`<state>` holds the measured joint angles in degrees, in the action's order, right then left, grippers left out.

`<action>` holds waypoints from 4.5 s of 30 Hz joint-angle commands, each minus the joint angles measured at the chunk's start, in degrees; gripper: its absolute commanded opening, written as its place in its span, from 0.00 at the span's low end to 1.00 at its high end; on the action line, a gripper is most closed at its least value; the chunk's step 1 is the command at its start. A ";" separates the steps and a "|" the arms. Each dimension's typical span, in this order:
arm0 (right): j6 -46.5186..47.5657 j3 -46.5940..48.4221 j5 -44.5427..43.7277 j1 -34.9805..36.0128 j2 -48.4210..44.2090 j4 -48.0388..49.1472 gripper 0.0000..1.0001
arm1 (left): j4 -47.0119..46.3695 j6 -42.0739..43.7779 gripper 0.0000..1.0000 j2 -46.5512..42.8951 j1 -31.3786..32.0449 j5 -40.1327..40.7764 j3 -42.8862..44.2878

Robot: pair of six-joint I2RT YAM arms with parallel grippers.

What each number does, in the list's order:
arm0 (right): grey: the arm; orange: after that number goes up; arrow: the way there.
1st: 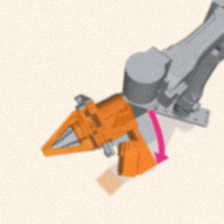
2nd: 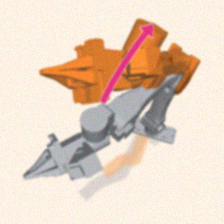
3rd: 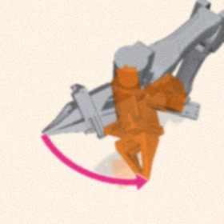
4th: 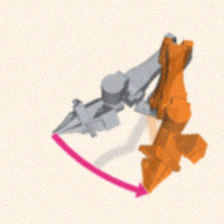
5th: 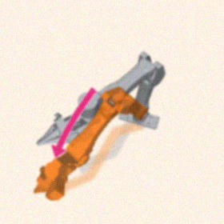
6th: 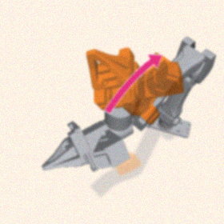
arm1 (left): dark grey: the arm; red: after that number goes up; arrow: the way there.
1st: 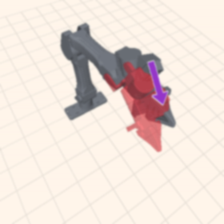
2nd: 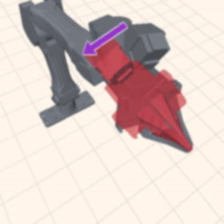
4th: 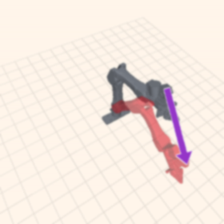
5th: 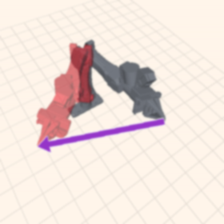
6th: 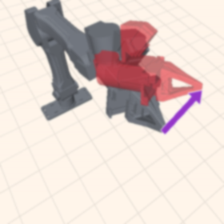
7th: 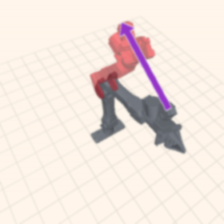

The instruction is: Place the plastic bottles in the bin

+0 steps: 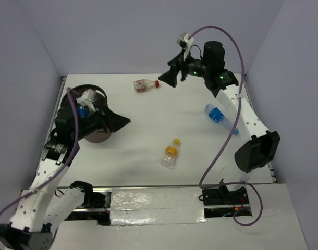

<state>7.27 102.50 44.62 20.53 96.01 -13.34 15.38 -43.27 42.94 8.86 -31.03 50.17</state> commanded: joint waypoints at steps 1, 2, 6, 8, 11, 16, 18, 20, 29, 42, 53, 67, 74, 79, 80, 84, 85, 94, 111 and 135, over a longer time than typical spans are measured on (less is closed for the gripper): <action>7.06 -9.47 0.56 -5.14 -4.22 -15.65 1.00 | -3.52 4.23 0.99 6.61 13.84 7.80 5.19; 7.23 -11.42 -0.66 -8.55 -5.38 -16.62 1.00 | -2.21 5.46 0.99 11.33 16.08 11.83 7.55; 7.58 -23.10 -1.47 -16.65 -12.75 -17.24 1.00 | 4.12 9.33 0.99 26.88 25.82 19.41 15.90; 8.90 -27.51 -2.08 -20.09 -16.18 -17.33 1.00 | 8.08 10.66 0.99 34.79 29.52 20.83 20.91; 10.57 -31.12 -2.61 -24.83 -19.44 -17.51 1.00 | 13.18 11.36 0.99 45.16 34.18 22.14 27.07; 10.84 -34.03 -2.35 -27.91 -22.00 -17.33 1.00 | 18.28 12.15 0.99 57.85 39.91 24.61 34.98; 10.75 -34.82 -1.82 -28.53 -22.44 -17.33 1.00 | 19.25 12.77 0.99 62.78 42.02 25.31 36.65; 10.75 -35.17 -1.56 -28.88 -22.44 -17.51 1.00 | 21.17 13.73 0.99 66.72 43.60 26.27 39.47; 9.26 -34.74 0.03 -29.68 -21.56 -17.24 1.00 | 29.61 14.97 0.96 77.63 47.12 31.11 47.82; 9.60 -35.61 0.99 -29.76 -22.88 -17.86 1.00 | 26.55 13.56 0.40 73.61 47.56 34.28 43.87; 12.69 -36.49 1.61 -29.76 -23.58 -19.44 1.00 | 18.57 11.71 0.26 40.14 26.59 31.48 36.67; 15.05 -35.97 3.19 -29.41 -21.91 -21.54 1.00 | 14.07 16.81 0.27 29.83 -9.38 35.15 37.55; 17.43 -36.40 0.91 -29.32 -21.65 -21.99 1.00 | 14.07 16.55 0.61 32.03 -12.82 36.65 35.61; 19.44 -35.88 -2.86 -29.41 -20.51 -21.90 1.00 | 14.77 15.76 0.98 31.95 -12.91 35.69 34.91; 19.97 -35.70 -5.31 -29.41 -19.99 -21.73 1.00 | 15.03 15.76 0.99 31.42 -12.91 35.42 34.73; 23.92 -35.35 -14.17 -29.32 -18.14 -19.27 1.00 | 16.44 16.11 0.99 29.84 -12.91 34.19 34.47; 25.50 -34.13 -15.78 -29.41 -16.40 -19.26 1.00 | 16.79 16.11 0.99 29.49 -12.82 33.93 34.55; 28.77 -25.42 -31.60 -28.27 -1.71 -21.37 1.00 | 8.98 13.48 1.00 16.85 -12.82 13.91 26.30; 34.48 -16.98 -34.96 -26.95 18.86 -23.39 0.87 | -9.74 -1.90 0.99 5.14 -9.84 -6.42 6.35; -13.57 -13.29 11.19 -19.06 1.29 -19.19 0.26 | -45.69 3.19 1.00 39.04 34.02 18.81 7.29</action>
<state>8.99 90.59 50.39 -0.71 101.71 -40.64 -21.34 -42.87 78.87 41.65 -14.33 52.82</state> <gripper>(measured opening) 0.405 0.994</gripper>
